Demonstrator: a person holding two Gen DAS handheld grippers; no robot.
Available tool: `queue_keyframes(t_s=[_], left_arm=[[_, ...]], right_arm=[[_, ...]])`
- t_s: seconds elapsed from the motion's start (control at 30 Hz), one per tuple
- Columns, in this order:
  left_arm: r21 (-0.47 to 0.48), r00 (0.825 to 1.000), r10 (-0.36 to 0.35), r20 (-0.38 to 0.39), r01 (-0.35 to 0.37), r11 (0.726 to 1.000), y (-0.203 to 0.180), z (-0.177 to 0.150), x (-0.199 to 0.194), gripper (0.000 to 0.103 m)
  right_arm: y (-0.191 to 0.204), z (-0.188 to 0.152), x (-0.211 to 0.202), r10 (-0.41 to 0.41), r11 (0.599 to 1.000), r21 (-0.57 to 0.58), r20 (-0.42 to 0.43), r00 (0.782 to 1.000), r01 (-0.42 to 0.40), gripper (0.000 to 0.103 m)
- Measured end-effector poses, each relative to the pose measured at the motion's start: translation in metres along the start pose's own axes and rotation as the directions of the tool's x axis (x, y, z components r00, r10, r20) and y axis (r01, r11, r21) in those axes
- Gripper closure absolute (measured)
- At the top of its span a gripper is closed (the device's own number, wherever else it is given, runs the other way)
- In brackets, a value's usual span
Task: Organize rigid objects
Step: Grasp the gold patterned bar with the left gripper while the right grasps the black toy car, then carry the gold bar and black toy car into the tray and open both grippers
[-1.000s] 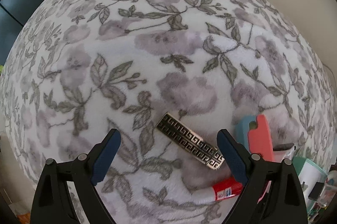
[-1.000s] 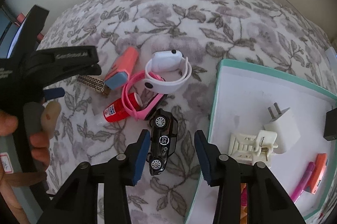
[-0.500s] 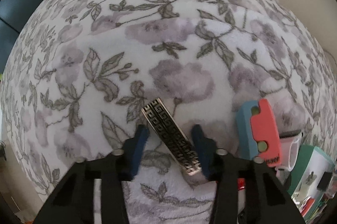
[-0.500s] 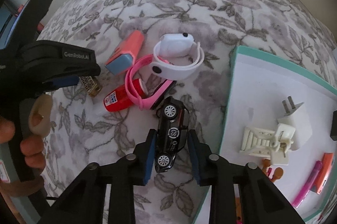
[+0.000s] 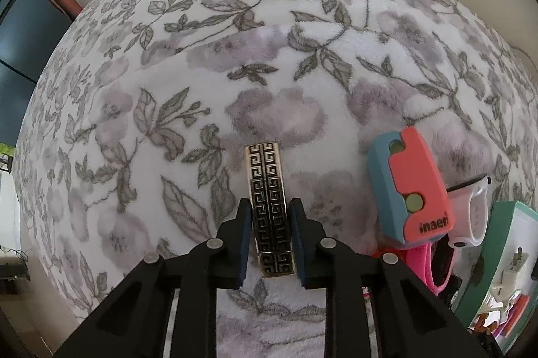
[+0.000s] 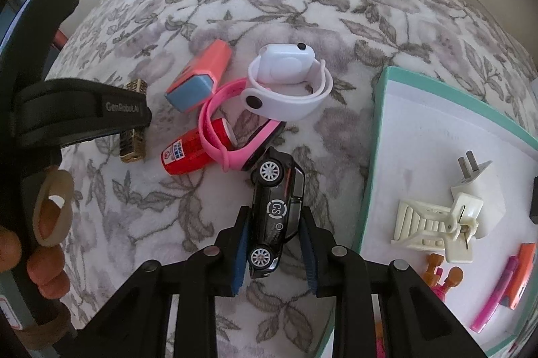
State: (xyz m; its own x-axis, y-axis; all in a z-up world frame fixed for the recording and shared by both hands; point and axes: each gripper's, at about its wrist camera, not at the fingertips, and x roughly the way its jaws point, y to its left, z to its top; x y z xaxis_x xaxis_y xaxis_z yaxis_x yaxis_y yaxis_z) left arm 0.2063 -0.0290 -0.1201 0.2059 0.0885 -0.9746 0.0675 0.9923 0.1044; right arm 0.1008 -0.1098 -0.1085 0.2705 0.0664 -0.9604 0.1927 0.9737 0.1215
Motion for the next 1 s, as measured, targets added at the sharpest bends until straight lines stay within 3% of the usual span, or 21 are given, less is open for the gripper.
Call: queue_keyframes(t_s=[0.37,0.63,0.73,1.0], left_arm=[[-0.053,1.0,-0.023,-0.017,0.023,0.998,0.002,-0.016,-0.012,0.081],[-0.092,0.994,-0.043,0.101,0.052,0.994,0.016,-0.013,-0.07,0.082],[-0.091,0.982,-0.066,0.179,0.083,0.992,0.018,-0.012,-0.104,0.082],[-0.005,0.928,-0.158,0.337,0.169,0.986,0.002,-0.006,-0.174,0.082]], right_arm=[[-0.016,0.003,-0.022,0.047,0.998,0.046,0.028,0.999,-0.048,0.074],[-0.04,0.011,-0.069,0.07,0.992,0.098,0.124,0.99,-0.083,0.074],[-0.053,0.014,-0.097,0.05,0.99,0.117,0.192,0.98,-0.074,0.074],[-0.092,0.013,-0.153,-0.028,0.982,0.188,0.307,0.951,-0.032,0.074]])
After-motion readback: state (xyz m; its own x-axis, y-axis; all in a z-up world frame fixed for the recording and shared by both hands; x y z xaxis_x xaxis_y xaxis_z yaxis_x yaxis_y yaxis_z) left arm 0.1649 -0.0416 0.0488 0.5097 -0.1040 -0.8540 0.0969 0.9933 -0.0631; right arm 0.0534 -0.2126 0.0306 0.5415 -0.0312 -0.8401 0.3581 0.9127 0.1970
